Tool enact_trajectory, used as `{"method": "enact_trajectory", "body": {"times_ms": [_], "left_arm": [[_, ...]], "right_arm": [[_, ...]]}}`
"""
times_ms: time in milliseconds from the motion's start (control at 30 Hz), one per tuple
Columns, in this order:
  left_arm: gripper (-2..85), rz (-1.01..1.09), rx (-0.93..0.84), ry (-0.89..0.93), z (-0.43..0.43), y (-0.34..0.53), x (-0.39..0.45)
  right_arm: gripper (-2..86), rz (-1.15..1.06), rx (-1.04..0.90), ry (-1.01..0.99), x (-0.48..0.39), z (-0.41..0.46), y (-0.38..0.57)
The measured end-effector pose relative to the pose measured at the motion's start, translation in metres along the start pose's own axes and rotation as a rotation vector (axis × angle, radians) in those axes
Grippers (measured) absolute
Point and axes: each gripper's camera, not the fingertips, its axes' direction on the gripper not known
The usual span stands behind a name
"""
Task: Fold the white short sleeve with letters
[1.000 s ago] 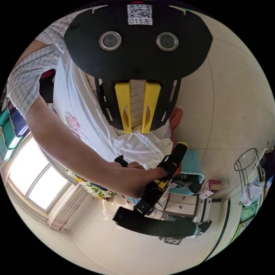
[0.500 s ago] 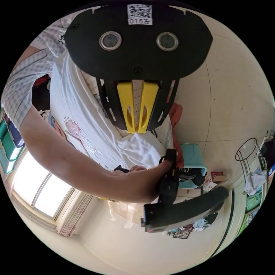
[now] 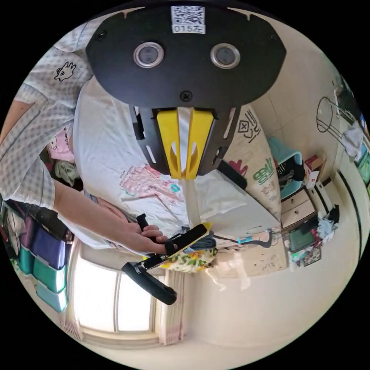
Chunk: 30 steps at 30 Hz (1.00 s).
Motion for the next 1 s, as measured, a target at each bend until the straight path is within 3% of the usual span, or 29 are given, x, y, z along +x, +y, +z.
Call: {"method": "enact_trajectory", "body": {"times_ms": [133, 333, 467, 600, 733, 900, 1000], "left_arm": [[5.4, 0.069, -0.172, 0.07, 0.043, -0.026, 0.019], [7.0, 0.084, -0.163, -0.014, 0.026, -0.085, -0.003], [7.8, 0.112, -0.234, 0.154, 0.075, -0.134, -0.033], [7.5, 0.205, -0.134, 0.264, 0.09, -0.139, -0.01], [7.2, 0.288, -0.051, 0.28, 0.091, -0.164, 0.025], [7.1, 0.378, -0.203, 0.265, 0.144, -0.195, 0.071], [4.9, 0.394, -0.289, 0.193, 0.171, -0.205, 0.083]], "right_arm": [[5.8, 0.152, -0.087, 0.102, 0.058, -0.003, 0.065], [8.6, 0.195, 0.011, -0.054, 0.094, -0.057, 0.071], [11.2, 0.078, -0.115, -0.187, 0.081, -0.056, 0.042], [10.0, -0.013, -0.167, -0.152, 0.062, -0.072, 0.047], [9.0, 0.008, -0.128, 0.006, 0.073, -0.102, 0.064], [10.1, -0.008, -0.19, -0.067, 0.087, -0.115, 0.065], [3.5, 0.003, -0.168, -0.048, 0.09, -0.133, 0.063]]}}
